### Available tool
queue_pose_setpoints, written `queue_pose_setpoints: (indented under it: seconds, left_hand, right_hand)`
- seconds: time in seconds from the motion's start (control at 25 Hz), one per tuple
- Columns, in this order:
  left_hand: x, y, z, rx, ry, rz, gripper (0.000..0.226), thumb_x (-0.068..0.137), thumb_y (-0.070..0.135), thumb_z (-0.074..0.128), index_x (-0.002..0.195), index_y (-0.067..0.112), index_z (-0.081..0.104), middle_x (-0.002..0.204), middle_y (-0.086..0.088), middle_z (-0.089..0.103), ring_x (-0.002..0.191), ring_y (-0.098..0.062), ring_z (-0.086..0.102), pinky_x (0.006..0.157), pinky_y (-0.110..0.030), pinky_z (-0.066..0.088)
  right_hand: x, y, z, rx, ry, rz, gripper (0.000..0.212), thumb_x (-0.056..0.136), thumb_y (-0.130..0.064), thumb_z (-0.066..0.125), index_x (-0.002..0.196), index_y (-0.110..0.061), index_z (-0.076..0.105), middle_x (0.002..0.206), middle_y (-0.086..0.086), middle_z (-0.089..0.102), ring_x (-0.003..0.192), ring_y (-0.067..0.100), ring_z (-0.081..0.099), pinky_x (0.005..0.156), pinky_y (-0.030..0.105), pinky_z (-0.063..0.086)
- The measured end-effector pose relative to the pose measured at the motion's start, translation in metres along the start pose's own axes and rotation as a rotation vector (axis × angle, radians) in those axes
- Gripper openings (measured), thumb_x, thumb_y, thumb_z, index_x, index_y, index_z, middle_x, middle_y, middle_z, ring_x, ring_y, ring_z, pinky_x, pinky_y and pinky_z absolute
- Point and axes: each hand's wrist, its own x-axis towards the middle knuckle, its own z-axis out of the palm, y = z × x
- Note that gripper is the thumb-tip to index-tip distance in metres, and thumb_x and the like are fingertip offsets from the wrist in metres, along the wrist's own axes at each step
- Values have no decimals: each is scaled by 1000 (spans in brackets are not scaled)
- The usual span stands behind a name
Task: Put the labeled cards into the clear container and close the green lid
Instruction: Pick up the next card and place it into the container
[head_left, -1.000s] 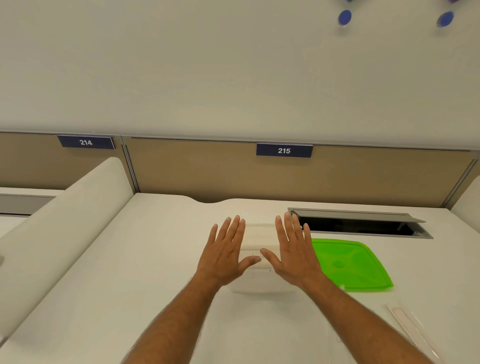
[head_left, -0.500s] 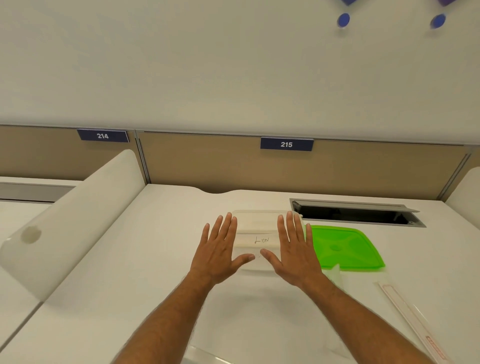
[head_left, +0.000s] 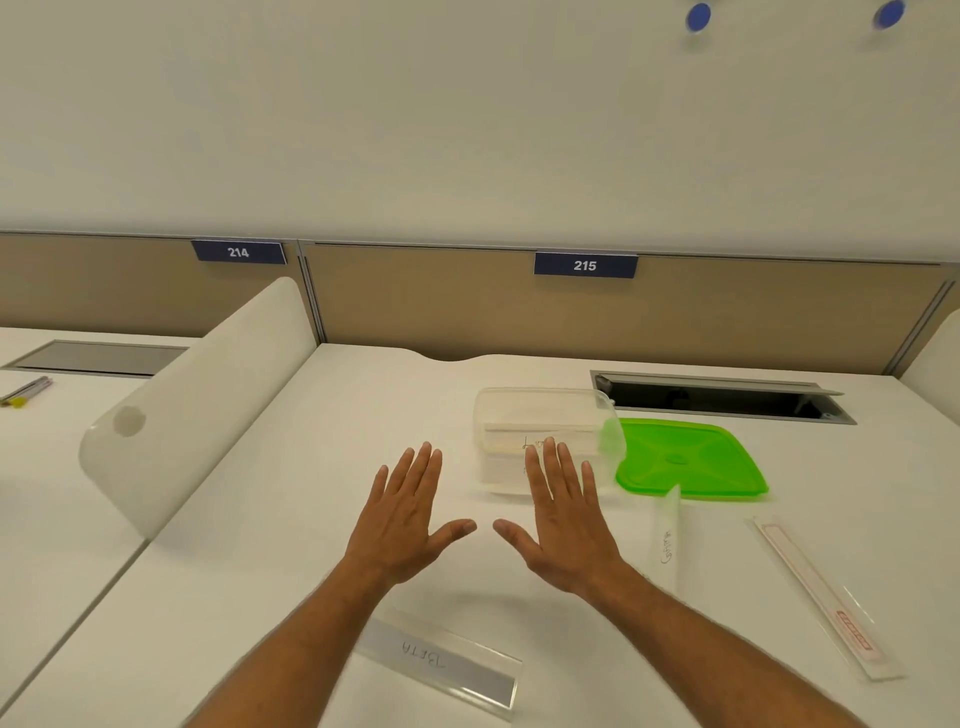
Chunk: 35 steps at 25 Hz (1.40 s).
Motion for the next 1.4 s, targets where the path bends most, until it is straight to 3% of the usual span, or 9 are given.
queue_pose_setpoints:
  seconds: [0.16,0.24,0.36,0.48,0.6,0.96,1.08,1.28,1.4]
  left_hand:
    - [-32,-12,1,-105,-68,-7,102,78,87,16,158,24,7,166,5,3,153,-15,2,124,-37,6]
    - [-45,-17,-3,-217,-134,36,96,77,87,24,152,28,29,159,8,32,145,-11,28,119,-33,26]
    - [-59,-22,-13,-350,-322,94,76,74,87,43,129,36,56,124,16,61,110,1,54,98,-27,48]
    - [-67,-19,-18,-434,-459,115,59,71,72,67,111,29,69,98,14,70,88,-3,65,81,-25,56]
    - [-72,-16,-14,-392,-506,151,40,73,53,70,99,23,75,88,13,71,82,-7,66,76,-22,57]
    - [-57,-9,-11,-541,-429,67,15,86,29,67,93,23,79,85,8,77,73,-3,67,68,-16,52]
    - [-48,-3,-15,-588,-410,68,16,87,25,67,97,21,80,88,8,78,75,-1,68,70,-14,52]
    - [-36,4,-18,-605,-448,73,16,87,24,66,94,23,80,89,9,78,76,4,66,70,-9,47]
    - [-33,7,-16,-642,-466,73,15,85,24,66,92,26,79,90,10,77,80,2,67,73,-10,48]
  right_hand:
    - [-25,-29,-3,173,-167,-3,88,89,-73,26,154,-23,-4,163,3,-8,150,21,-8,122,42,1]
    - [-37,-43,-7,298,-287,28,81,87,-69,39,152,-27,17,160,-1,23,145,18,24,118,35,23]
    - [-49,-59,-13,527,-461,106,62,73,-61,64,126,-31,55,115,-10,67,98,7,64,91,29,51]
    - [-55,-69,-10,569,-632,108,46,67,-48,74,107,-27,68,93,-8,73,83,4,66,81,26,56]
    - [-56,-71,-3,637,-694,111,29,72,-33,76,96,-18,75,88,-2,75,71,4,64,76,25,57]
    - [-38,-49,-12,758,-570,137,15,78,-23,66,88,-21,77,88,-2,76,74,2,64,74,23,54]
    - [-33,-41,-22,763,-515,131,17,77,-30,69,93,-27,75,89,-6,74,72,0,61,74,22,53]
    - [-35,-24,-41,659,-597,-69,75,58,-55,84,124,-34,58,113,-18,64,94,3,61,80,20,52]
    - [-34,-16,-45,564,-613,-133,81,59,-54,83,131,-29,55,115,-14,65,95,5,60,84,21,51]
